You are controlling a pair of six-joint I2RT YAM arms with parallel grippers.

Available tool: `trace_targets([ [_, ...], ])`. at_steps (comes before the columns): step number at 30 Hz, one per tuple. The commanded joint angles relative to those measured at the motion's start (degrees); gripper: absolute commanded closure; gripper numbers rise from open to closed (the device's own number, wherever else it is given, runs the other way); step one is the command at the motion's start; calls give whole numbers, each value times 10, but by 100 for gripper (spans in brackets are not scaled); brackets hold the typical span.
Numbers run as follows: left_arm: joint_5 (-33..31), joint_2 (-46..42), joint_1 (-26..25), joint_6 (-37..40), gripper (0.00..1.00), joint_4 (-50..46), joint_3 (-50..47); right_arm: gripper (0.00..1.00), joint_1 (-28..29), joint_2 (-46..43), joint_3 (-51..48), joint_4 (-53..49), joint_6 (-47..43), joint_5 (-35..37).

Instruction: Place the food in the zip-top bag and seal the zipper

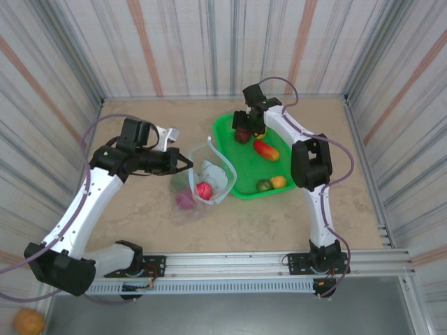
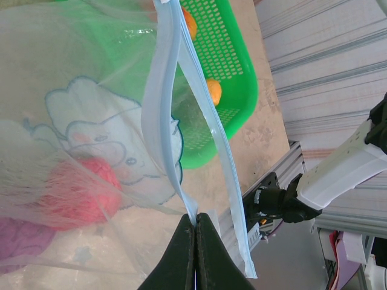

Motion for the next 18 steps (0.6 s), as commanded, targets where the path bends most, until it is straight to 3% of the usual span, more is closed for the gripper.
trace_targets([
  [1, 6, -1, 1, 11, 100, -9, 5, 15, -4, 24, 13, -28, -12, 11],
  [7, 8, -1, 1, 8, 100, -3, -1, 20, -6, 37, 12, -26, -13, -3],
  [11, 3, -2, 1, 10, 100, -4, -1, 29, -6, 31, 8, -25, -14, -16],
  [18, 3, -4, 1, 11, 100, -4, 2, 41, -6, -67, -72, 26, -14, -38],
])
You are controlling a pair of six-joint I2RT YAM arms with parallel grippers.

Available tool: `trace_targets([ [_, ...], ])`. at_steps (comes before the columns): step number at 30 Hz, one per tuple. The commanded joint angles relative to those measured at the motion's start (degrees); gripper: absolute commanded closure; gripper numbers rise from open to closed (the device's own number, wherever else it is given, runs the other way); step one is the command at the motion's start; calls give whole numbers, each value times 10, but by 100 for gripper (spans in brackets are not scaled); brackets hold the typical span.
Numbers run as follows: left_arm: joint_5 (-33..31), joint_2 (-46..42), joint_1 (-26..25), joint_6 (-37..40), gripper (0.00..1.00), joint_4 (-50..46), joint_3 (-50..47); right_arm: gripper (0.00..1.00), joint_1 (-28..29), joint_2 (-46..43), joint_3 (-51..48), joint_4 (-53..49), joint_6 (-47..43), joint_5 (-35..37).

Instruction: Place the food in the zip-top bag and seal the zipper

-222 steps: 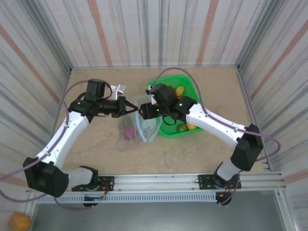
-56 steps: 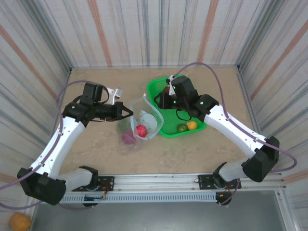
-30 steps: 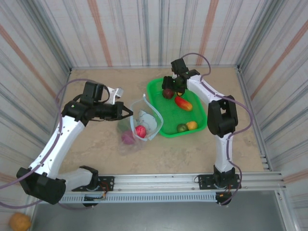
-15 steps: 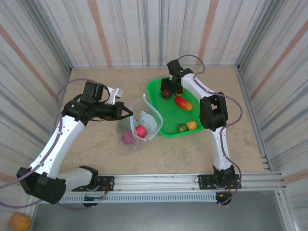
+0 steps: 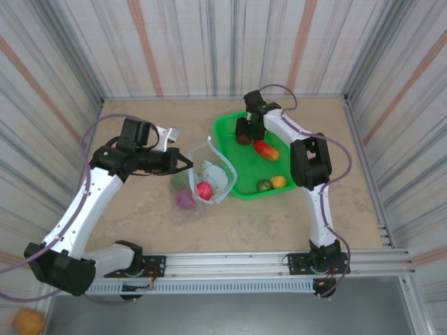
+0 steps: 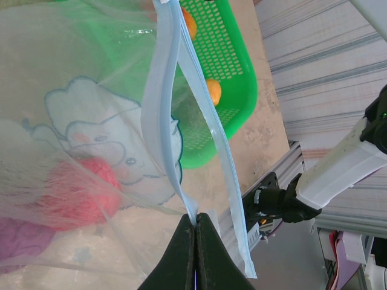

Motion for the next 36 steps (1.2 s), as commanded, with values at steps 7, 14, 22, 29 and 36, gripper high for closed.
trace_targets([
  [7, 28, -8, -2, 3, 100, -1, 4, 43, 4, -242, -188, 77, -9, -36],
  [14, 42, -13, -21, -15, 100, 10, 3, 44, 39, -428, -296, 96, -18, -32],
  [22, 32, -10, -72, -35, 100, 17, -9, 45, 125, -599, -389, 119, -28, -30],
  [29, 32, -21, -71, -61, 100, 39, -30, 45, 233, -728, -517, 180, -28, -1],
  [36, 42, -7, -71, -76, 100, 62, -25, 44, 317, -782, -589, 247, -39, 18],
])
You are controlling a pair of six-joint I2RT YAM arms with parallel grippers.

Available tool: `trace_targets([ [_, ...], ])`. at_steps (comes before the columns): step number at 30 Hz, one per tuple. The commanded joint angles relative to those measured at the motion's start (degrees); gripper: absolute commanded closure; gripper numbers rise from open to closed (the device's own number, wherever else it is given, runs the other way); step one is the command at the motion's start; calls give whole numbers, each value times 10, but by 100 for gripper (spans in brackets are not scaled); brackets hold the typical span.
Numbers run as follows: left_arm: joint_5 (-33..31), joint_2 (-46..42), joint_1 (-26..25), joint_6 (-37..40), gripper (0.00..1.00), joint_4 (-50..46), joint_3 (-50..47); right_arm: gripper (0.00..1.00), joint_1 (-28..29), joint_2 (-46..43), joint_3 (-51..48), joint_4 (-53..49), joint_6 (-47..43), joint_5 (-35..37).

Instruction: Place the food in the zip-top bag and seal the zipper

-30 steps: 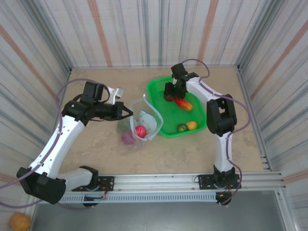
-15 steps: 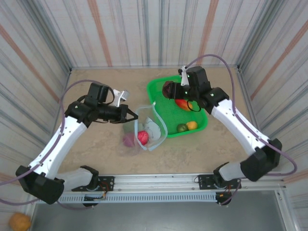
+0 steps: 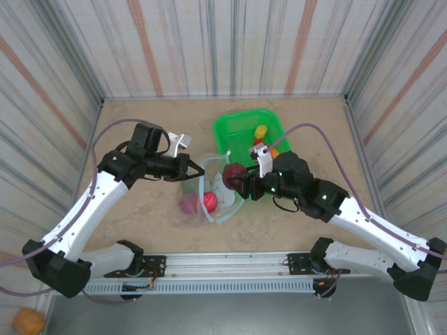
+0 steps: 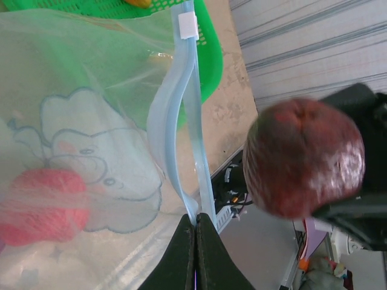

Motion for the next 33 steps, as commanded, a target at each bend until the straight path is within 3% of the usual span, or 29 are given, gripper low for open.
trace_targets([
  [1, 15, 2, 1, -13, 100, 16, 1, 44, 22, 14, -2, 46, -15, 18],
  [6, 14, 9, 1, -6, 100, 8, 9, 45, 30, 106, 35, 5, -19, 39],
  [16, 8, 1, 2, 12, 100, -13, 13, 44, 40, 203, 111, -53, 3, 41],
  [33, 44, -7, 28, -15, 100, 31, 8, 43, 57, 309, 153, -6, 45, 79],
])
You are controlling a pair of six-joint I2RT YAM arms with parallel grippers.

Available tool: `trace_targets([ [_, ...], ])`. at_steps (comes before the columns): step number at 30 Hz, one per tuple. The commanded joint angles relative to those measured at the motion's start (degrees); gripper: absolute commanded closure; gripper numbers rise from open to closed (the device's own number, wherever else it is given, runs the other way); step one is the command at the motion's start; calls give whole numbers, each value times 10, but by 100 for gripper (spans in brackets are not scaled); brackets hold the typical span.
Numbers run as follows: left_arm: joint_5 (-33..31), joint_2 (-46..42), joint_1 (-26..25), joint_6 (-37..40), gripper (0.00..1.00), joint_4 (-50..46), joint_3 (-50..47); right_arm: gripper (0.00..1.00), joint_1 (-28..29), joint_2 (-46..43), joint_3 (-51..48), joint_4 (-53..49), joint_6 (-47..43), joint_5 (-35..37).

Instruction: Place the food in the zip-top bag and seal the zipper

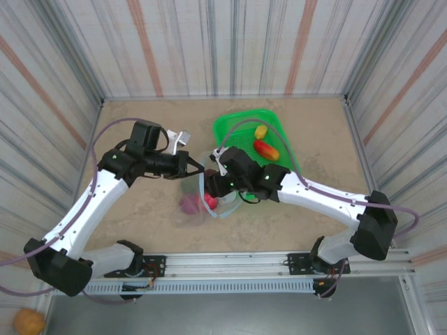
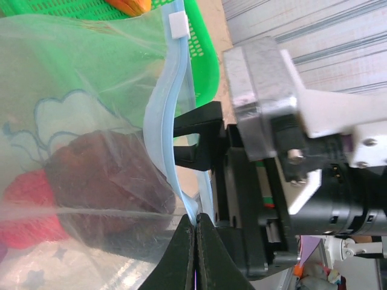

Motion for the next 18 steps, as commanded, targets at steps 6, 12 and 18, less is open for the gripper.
trace_targets([
  [6, 32, -19, 16, -8, 100, 15, 4, 28, 16, 63, 57, 10, 31, 35],
  [12, 41, -22, 32, -11, 100, 18, -3, 13, 22, 55, 57, 9, 28, 38],
  [18, 41, -24, 35, -11, 100, 19, -12, 15, 21, 25, 48, 8, 20, 32],
])
